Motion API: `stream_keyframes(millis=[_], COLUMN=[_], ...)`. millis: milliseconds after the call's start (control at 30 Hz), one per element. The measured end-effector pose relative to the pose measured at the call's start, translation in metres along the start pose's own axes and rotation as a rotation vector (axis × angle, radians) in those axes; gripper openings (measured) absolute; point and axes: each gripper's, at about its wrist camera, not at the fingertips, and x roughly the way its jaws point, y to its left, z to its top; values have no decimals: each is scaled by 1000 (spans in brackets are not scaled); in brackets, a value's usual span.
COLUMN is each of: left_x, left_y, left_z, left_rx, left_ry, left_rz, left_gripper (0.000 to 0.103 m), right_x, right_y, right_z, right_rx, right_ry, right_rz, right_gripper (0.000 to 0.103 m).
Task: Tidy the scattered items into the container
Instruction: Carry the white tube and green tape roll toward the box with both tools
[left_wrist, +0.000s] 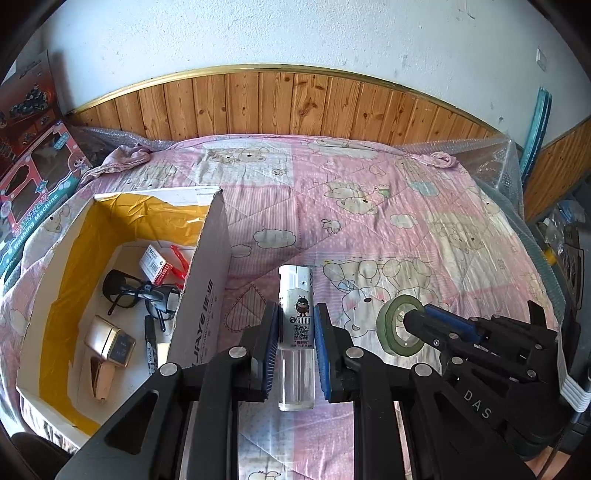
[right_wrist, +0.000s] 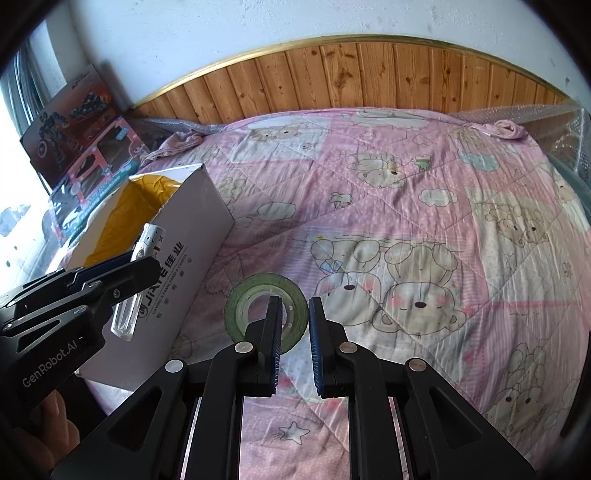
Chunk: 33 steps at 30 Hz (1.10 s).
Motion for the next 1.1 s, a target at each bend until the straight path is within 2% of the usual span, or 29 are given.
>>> stream_keyframes(millis=[600,1100], left_x=[-33,-45], left_y=[26,57], left_z=[-15,-25], left_rx=[-34,-84], left_ry=[-34,-39], left_rz=[-12,-19], left_gripper=[20,20], right_x=[-24,-30], right_y=[40,75], right_z=[-14,-14], right_rx=[-16,-54], right_ry=[-16,-20], right_rz=[41,69], right_gripper=[14,14])
